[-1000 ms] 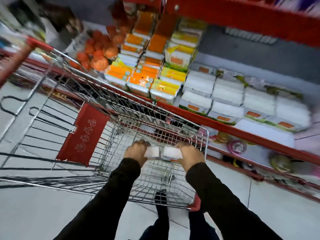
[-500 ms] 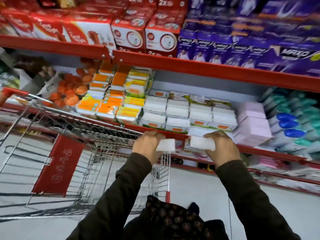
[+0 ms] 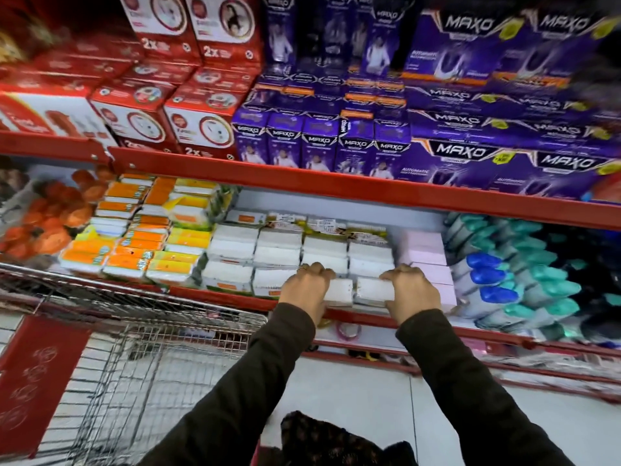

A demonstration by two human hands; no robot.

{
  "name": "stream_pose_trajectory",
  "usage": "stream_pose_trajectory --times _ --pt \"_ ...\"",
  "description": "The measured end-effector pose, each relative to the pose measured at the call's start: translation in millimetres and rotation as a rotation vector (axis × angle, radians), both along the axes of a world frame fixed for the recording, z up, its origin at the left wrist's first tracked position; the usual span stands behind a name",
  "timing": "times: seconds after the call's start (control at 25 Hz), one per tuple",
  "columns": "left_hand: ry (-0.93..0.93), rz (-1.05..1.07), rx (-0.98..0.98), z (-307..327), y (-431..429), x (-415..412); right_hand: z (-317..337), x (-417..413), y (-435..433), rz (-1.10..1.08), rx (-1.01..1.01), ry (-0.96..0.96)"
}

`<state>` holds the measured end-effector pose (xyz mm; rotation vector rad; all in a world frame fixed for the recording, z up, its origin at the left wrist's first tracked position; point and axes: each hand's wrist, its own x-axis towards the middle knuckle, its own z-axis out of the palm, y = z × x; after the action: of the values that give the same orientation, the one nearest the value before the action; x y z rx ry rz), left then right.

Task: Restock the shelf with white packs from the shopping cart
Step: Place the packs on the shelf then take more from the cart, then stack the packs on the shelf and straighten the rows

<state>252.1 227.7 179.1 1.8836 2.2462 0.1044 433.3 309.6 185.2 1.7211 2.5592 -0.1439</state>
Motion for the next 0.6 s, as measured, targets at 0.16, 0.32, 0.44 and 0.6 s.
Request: stream_pose_trajectory --times 0.16,0.32,0.44,0.6 --pt "0.09 0.016 -0.042 -13 21 9 -20 3 16 0.034 -0.038 0.004" --pt "0.113 0.036 -0.111 -28 30 11 -36 1 16 0.05 -0.076 0.005" --pt "0.117 0.077 -0.108 -37 33 10 -43 0 14 0.054 -0.085 0.02" --pt "0.131 0.02 -0.089 -38 36 10 -46 -3 13 0.075 -0.083 0.032"
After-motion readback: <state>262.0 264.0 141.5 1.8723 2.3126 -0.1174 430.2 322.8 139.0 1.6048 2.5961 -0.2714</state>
